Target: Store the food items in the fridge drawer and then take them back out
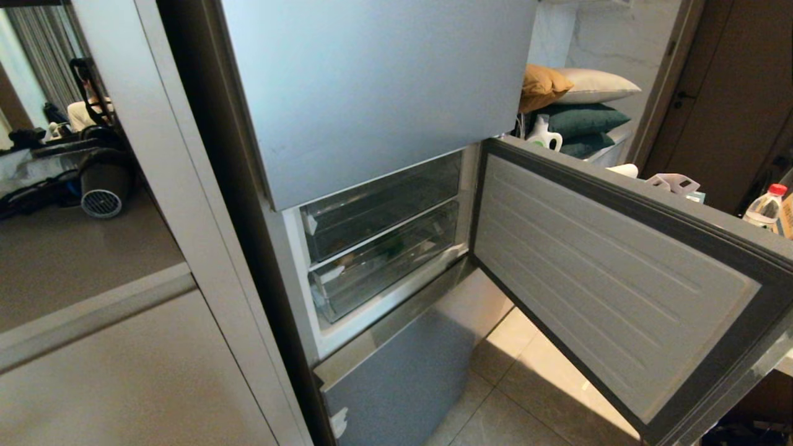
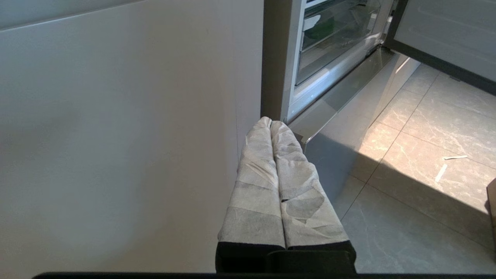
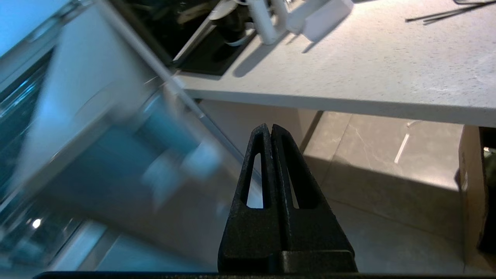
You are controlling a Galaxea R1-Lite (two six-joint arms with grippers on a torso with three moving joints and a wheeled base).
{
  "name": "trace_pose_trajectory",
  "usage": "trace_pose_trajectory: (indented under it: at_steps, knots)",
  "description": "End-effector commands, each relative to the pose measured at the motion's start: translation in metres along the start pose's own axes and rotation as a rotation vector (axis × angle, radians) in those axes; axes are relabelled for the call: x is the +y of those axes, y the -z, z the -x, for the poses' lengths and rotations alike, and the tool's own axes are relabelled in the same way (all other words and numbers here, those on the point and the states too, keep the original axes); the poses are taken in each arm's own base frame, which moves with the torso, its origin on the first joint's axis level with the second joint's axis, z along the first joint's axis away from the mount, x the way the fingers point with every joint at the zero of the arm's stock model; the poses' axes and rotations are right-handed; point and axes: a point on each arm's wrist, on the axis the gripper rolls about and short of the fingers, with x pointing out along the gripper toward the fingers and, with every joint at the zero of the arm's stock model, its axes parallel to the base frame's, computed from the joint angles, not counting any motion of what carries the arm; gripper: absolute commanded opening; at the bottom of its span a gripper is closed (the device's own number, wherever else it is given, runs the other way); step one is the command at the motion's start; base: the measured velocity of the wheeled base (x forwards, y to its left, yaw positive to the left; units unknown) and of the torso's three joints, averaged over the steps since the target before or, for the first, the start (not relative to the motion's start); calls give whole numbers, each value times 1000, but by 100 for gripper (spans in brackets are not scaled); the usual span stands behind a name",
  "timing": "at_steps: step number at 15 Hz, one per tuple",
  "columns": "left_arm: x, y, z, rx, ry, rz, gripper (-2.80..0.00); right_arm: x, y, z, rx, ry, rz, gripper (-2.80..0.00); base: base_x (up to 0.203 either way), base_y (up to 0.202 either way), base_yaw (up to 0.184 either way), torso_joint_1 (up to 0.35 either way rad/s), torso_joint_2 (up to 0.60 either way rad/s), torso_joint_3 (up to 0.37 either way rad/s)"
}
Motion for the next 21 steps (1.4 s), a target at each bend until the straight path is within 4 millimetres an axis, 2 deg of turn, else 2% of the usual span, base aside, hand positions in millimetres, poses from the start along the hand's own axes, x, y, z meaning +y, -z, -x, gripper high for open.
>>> trace_pose_trajectory:
  at_steps: [1, 4, 5, 7, 10, 14, 17, 19, 21]
  knots:
    - [0, 0, 0, 0, 0, 1, -280, 32, 14, 39, -86, -119, 85, -280, 0, 0, 0, 0, 0, 0]
    - [0, 0, 0, 0, 0, 1, -280, 56, 44, 68, -56, -358, 119, -280, 0, 0, 0, 0, 0, 0]
    - [0, 0, 0, 0, 0, 1, -280, 59, 50, 72, -36, -378, 107, -280, 0, 0, 0, 0, 0, 0]
    - [0, 0, 0, 0, 0, 1, -280, 59, 56, 80, -75, -281, 84, -280, 0, 0, 0, 0, 0, 0]
    - [0, 0, 0, 0, 0, 1, -280, 59, 63, 91, -73, -326, 78, -280, 0, 0, 0, 0, 0, 0]
    - [0, 0, 0, 0, 0, 1, -280, 54, 83, 95, 83, -394, 106, -280, 0, 0, 0, 0, 0, 0]
    - [0, 0, 0, 0, 0, 1, -280, 50, 89, 98, 102, -370, 168, -280, 0, 0, 0, 0, 0, 0]
    - [0, 0, 0, 0, 0, 1, -280, 54, 88, 94, 163, -390, 175, -280, 0, 0, 0, 0, 0, 0]
    - [0, 0, 0, 0, 0, 1, -280, 66, 82, 74, 276, -372, 180, -280, 0, 0, 0, 0, 0, 0]
